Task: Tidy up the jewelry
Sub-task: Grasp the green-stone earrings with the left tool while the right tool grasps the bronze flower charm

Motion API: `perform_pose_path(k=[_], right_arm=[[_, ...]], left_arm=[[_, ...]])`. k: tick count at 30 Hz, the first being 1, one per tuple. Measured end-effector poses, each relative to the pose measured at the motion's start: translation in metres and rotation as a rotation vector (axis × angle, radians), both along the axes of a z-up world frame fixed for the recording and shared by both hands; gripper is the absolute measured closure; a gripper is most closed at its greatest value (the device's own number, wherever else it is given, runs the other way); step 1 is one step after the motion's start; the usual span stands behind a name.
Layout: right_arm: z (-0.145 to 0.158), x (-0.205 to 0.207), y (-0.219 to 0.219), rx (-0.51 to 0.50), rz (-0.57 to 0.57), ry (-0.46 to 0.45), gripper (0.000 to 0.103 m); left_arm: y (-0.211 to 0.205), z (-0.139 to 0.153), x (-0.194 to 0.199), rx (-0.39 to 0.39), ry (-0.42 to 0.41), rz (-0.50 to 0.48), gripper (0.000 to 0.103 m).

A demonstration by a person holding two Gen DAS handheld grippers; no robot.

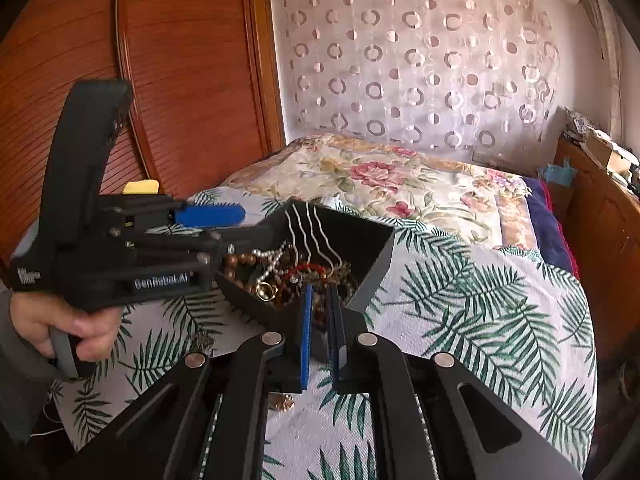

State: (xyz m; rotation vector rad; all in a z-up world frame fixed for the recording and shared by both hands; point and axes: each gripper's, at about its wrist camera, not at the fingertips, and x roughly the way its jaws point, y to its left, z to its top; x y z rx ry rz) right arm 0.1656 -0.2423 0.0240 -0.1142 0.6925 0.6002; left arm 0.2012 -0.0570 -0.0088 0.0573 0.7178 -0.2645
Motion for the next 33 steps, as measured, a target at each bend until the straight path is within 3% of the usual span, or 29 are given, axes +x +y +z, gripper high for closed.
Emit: perform_pose_path(k=[3,6,7,8,10,16,33], right_arm=[[-0.008,-0.006,-0.004,0.003,0.003,0.018,0.094],[-0.02,-0.013,-0.007,-0.006,0.011,0.044,0.094],[-0.025,-0.015,-0.007,-0.013,0.014,0.056,0.09],[-0.029,-0.015,-0.007,-0.018,0.015,0.064,0.074],[-0.037,-0.017,-0.007,-0.022,0.008,0.082,0.057],[-0.057,-0.023,-0.001,-0.044,0.026,0.115,0.057],[-0.075,-0.033,0.035,-0.208,0.087,0.128,0.075]], left_arm=[[0.004,0.002,-0.006,-0.001,-0.007,0.003,0.055],[0.009,0.005,-0.019,-0.016,-0.022,0.01,0.038],[0.011,0.006,-0.022,-0.017,-0.025,0.011,0.034],[0.012,0.006,-0.026,-0.014,-0.026,0.014,0.03],[0.017,0.004,-0.037,-0.012,-0.035,0.032,0.021],[0.029,-0.008,-0.066,-0.014,-0.046,0.051,0.009],[0.047,-0.064,-0.09,0.019,0.098,0.046,0.009]])
